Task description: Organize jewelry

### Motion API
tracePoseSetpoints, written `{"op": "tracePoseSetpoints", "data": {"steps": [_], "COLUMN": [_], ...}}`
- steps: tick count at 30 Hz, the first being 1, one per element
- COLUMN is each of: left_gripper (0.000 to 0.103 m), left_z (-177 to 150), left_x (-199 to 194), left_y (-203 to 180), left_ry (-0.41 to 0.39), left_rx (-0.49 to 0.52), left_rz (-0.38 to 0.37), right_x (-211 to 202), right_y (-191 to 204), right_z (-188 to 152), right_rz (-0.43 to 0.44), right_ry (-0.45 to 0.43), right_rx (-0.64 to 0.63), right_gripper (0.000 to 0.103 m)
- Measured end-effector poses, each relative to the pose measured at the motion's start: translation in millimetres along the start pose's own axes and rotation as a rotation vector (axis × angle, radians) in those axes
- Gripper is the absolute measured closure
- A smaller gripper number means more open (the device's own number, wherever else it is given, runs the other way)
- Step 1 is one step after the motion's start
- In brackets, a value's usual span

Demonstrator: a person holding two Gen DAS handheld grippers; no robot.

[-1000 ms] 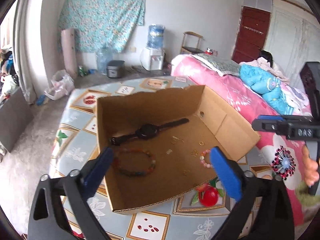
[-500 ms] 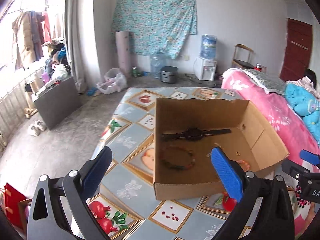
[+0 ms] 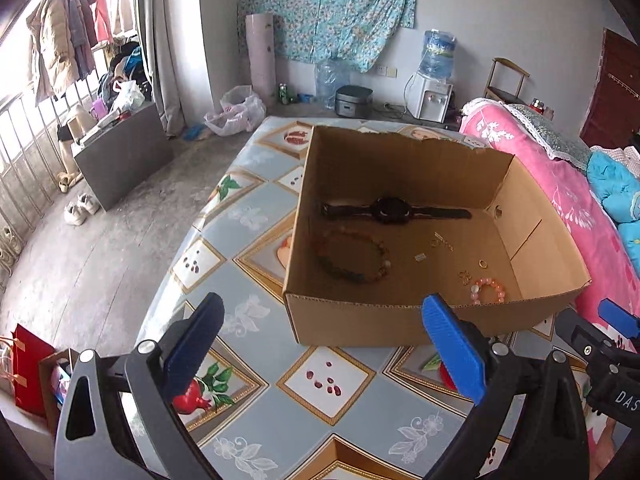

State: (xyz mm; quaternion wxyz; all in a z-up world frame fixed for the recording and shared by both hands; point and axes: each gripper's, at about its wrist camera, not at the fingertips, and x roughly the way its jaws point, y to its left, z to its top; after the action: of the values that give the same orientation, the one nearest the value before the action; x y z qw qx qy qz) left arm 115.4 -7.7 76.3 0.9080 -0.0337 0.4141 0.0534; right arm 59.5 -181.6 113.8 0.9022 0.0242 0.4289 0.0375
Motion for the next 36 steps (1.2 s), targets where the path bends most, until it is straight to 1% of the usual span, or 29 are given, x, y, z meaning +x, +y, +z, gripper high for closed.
{"op": "tracePoseSetpoints", "data": {"steps": [3, 5, 8, 12, 26, 36], "left_gripper": [0.006, 0.006, 0.006, 0.005, 0.006, 0.006], "left_z": [-3, -4, -3, -1, -3, -3], "left_x": [4, 6, 7, 9, 16, 18], "left_y": [-2, -4, -7, -10, -10, -10], "left_ry": [0.034, 0.047, 0.050, 0.052, 0.086, 0.093], "left_rx": [-0.016, -0.006, 0.012, 0.015, 0.020, 0.018], "left_rz": [0.006, 0.015, 0.024, 0.017, -0.004, -0.008], "right_x": [4, 7, 12, 17, 19, 20], "right_y": [0, 0, 1, 3, 6, 4], "right_z": [0, -1, -1, 1, -3, -2], "right_rz": [-0.013, -0.023, -0.026, -0.032, -0.047, -0.054], "right_ry": [0.015, 0.023, 0.040, 0.061, 0.078, 0.083], "right_rx": [-0.011, -0.022, -0.034, -0.042, -0.049, -0.039], "right_gripper": [0.008, 0.008, 0.008, 0.008, 0.008, 0.008]}}
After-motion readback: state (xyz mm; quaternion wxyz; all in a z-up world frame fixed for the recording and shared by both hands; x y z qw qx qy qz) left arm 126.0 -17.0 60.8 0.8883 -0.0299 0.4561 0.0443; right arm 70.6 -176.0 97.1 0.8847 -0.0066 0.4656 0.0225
